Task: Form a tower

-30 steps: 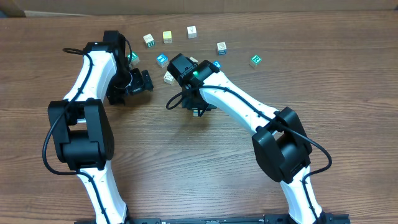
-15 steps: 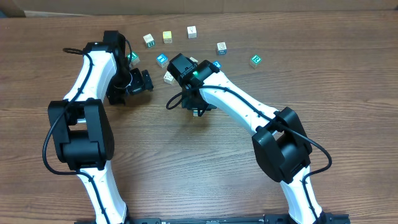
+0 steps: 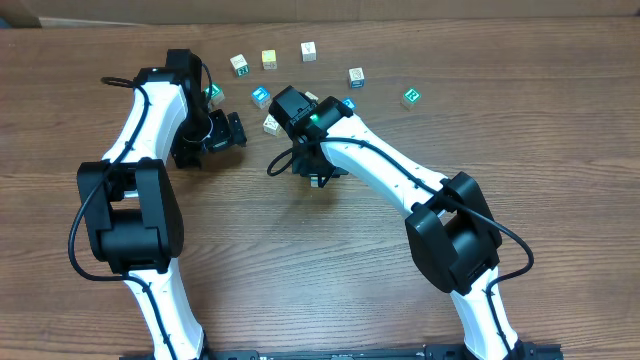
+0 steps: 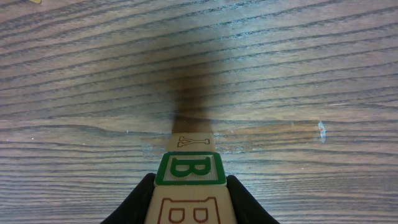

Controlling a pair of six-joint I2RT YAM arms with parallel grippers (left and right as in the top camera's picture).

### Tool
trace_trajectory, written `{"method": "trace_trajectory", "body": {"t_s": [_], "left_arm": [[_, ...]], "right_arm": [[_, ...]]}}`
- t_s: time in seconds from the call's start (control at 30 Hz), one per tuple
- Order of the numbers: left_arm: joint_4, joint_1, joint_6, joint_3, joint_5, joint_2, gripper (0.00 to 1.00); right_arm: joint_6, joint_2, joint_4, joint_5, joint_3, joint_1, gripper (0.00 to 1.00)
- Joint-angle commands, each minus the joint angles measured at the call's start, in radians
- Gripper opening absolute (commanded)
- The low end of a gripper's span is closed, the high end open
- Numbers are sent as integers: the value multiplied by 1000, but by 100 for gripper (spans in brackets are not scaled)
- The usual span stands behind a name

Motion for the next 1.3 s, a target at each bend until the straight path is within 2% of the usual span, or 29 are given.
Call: {"method": "trace_trajectory", "body": {"t_s": [0.0, 1.27], "left_arm": [[2, -3, 4, 20, -9, -19, 100], [2, -2, 4, 20, -9, -19, 100]], "right_arm": [[4, -51, 4, 10, -6, 0, 28], [4, -51, 48, 6, -47, 0, 27]]}}
